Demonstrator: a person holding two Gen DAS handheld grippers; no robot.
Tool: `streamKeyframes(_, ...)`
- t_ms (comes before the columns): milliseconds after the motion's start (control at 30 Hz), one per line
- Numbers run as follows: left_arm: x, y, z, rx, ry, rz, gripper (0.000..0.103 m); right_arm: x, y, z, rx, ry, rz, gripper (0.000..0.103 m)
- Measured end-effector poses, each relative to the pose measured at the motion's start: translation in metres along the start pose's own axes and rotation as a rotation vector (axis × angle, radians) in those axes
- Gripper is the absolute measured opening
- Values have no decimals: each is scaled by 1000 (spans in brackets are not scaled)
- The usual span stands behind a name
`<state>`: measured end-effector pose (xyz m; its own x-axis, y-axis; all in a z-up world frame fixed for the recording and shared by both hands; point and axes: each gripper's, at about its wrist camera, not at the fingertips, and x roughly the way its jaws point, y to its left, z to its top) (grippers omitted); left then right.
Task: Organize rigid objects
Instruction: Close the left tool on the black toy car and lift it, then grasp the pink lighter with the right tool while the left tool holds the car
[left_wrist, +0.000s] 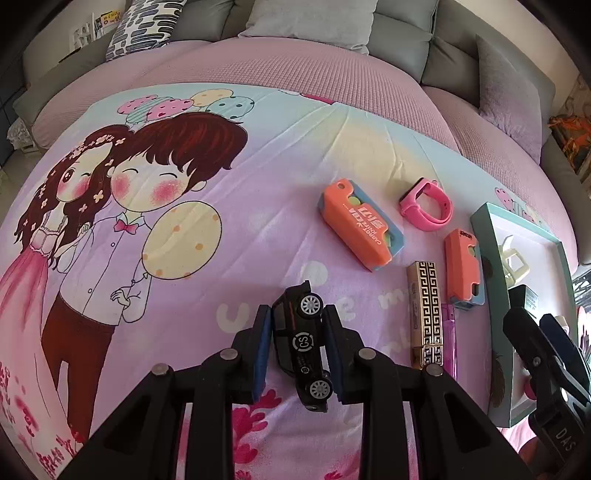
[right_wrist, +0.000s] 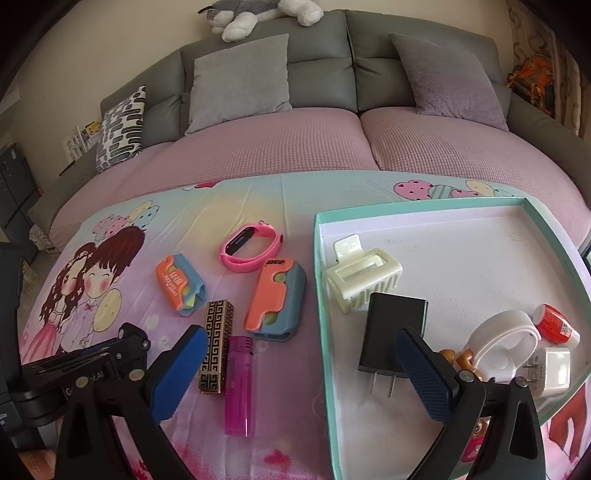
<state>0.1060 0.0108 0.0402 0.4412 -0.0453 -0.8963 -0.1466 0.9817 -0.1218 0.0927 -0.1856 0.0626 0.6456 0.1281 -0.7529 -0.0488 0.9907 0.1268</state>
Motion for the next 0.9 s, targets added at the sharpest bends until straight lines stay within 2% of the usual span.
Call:
streamKeyframes(267,4,1,-1,-3,10,13,31,5,21,-8,-82,38,34,71)
streamKeyframes(333,6,1,0,-3,14,12,31,7,23,-12,-95,55,40,59)
streamKeyframes(433,8,0,0,-2,22,10,31,10,28,-16,-116,78,42,47)
streamKeyframes(700,14,2,3,-3,33,9,31,25,34,-24,-133,149,38,43)
streamKeyframes(900,19,1,3,8,43,22,31,28,34,-25,-135,152,43,43)
